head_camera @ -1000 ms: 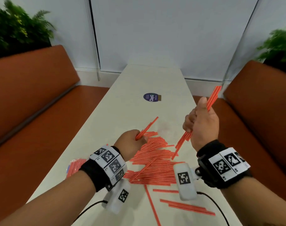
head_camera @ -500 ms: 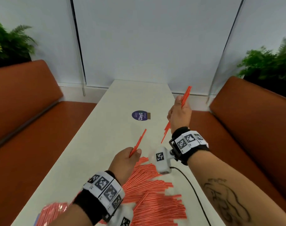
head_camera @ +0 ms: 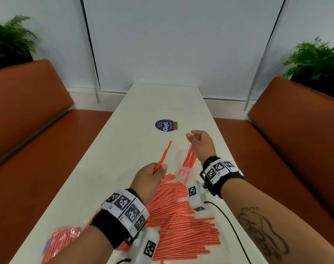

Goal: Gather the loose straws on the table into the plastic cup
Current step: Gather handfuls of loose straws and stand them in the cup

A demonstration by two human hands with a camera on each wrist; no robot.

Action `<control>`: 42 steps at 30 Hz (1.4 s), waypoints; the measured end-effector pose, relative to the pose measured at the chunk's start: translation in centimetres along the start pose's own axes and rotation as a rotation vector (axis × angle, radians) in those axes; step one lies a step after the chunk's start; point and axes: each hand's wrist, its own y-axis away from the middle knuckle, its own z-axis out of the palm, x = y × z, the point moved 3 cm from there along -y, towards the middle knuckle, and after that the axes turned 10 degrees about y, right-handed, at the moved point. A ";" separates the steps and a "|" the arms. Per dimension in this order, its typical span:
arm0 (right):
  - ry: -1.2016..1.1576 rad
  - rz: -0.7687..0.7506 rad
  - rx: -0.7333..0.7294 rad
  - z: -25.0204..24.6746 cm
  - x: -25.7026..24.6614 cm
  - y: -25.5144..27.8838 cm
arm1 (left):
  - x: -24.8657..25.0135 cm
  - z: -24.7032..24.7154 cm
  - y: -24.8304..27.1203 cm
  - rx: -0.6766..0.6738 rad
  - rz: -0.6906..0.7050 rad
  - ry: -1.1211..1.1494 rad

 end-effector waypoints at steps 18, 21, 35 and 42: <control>-0.033 -0.053 -0.846 -1.8 -0.6 12.5 | 3.9 4.9 -0.2 0.141 0.064 0.581; -0.077 -0.121 -0.808 -1.8 0.0 13.5 | 3.3 5.1 0.3 0.110 0.061 0.549; -0.036 -0.098 -0.684 -1.0 0.2 15.6 | 4.8 2.6 0.2 0.151 0.351 0.494; 0.079 -0.195 -0.558 -0.5 0.1 15.5 | 3.3 3.0 1.2 0.092 0.332 0.264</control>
